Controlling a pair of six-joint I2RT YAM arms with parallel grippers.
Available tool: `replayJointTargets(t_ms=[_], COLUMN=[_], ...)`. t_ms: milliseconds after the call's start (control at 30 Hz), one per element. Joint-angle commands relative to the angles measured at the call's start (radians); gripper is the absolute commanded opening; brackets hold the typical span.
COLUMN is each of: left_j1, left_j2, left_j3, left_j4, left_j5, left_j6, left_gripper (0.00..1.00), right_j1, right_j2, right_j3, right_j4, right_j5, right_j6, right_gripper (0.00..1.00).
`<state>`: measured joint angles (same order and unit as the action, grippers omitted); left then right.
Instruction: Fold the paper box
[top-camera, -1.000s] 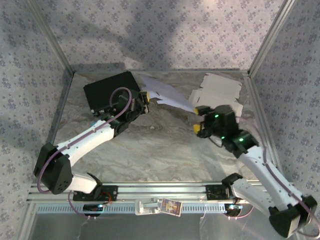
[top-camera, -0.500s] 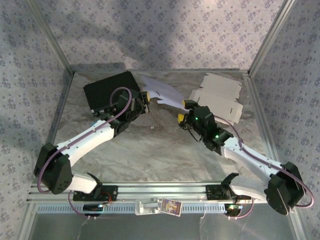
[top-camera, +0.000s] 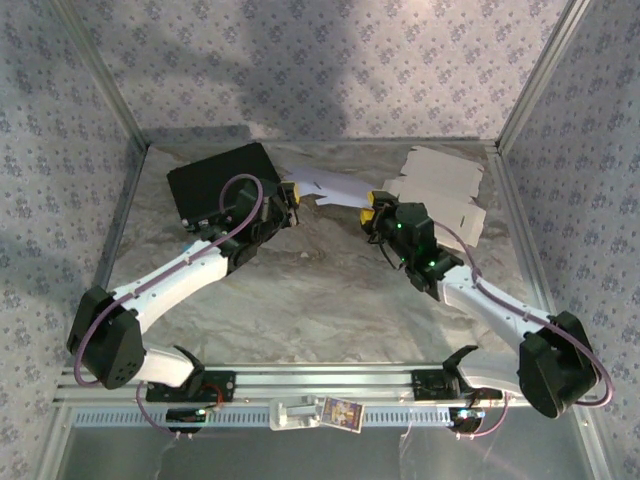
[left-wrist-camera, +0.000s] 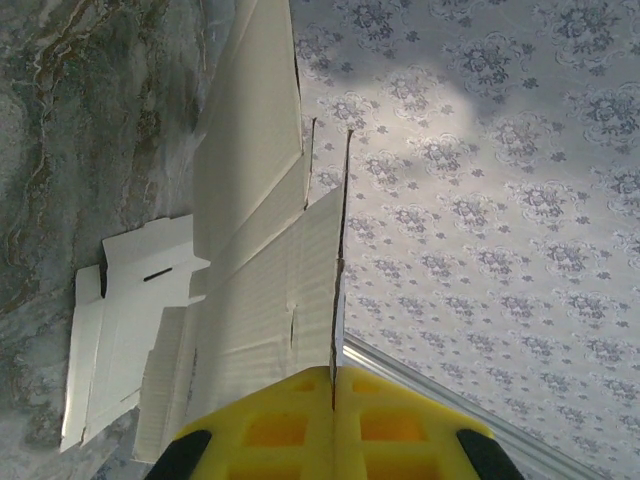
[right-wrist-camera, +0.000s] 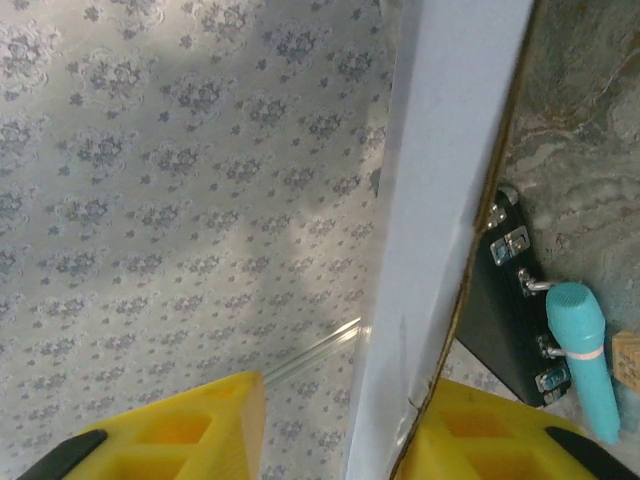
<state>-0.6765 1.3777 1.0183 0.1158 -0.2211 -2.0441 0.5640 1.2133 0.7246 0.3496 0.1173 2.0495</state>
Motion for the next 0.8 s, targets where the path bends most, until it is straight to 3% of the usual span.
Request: replayJointTargets(t_ms=[0, 767], left_j1=[-0.010, -0.014], left_j2=[-0.037, -0.043], left_j3=[0.003, -0.017], left_j4=[0.011, 0.018], left_j5=[0.008, 0.003], left_j6=[-0.008, -0.009], left_gripper=[0.00, 0.00], right_j1=[-0.010, -0.034], right_j2=[0.033, 0.005], right_j3=[0.028, 0.087], right_j4=[0.045, -0.020], right_j5=[-0.035, -0.060], right_j6=[-0.011, -0.060], right_gripper=[0.33, 0.09])
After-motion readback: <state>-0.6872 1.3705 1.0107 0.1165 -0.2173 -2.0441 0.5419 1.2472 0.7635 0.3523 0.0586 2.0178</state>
